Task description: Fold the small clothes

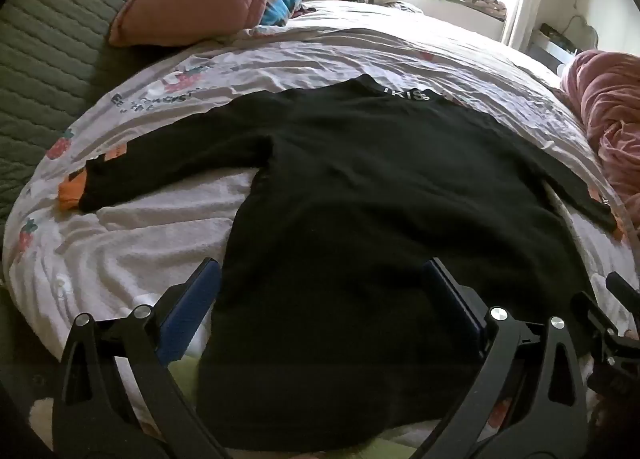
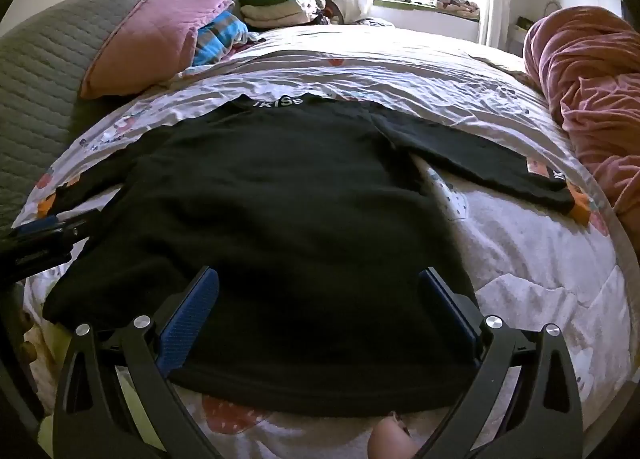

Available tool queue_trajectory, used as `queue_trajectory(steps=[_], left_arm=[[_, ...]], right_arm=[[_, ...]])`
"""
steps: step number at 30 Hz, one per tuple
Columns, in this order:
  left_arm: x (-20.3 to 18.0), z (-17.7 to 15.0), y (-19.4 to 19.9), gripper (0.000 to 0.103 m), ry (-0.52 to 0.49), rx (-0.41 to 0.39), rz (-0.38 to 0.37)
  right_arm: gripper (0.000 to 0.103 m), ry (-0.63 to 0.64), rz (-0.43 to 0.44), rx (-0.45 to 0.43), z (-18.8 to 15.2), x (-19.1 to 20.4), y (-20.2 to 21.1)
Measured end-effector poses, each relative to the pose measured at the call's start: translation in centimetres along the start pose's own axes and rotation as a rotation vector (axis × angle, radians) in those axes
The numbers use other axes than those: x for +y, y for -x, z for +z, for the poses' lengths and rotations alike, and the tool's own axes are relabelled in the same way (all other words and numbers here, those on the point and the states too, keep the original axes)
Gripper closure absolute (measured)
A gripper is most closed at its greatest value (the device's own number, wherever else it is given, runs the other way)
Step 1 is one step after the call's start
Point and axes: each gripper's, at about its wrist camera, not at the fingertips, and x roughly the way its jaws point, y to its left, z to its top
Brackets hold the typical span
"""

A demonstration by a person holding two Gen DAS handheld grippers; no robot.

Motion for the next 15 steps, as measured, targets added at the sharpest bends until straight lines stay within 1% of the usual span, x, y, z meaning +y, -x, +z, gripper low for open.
queue_trajectory(steps=[1, 8, 10, 15], left_arm=[[0.02, 0.00, 0.01, 0.009, 0.000, 0.000, -0.002], [0.03, 0.06, -0.01, 0.009, -0.002, 0.003, -0.006], [-0.55, -0.03, 0.16, 0.009, -0.001, 0.001, -0.011], [-0.83, -0.13, 0.59, 0.009, -0.007, -0.005, -0.011]], right_arm=[[0.004, 0.023, -0.017, -0.004, 0.01, 0.25, 0.05], [0.004, 0.025, -0.007, -0.010, -0.30, 0.27, -0.02], [0.004, 0.028, -0.013, -0.012, -0.01, -0.02, 0.26], [0.004, 0.043, -0.027, -0.023, 0.00, 0.95, 0.92]])
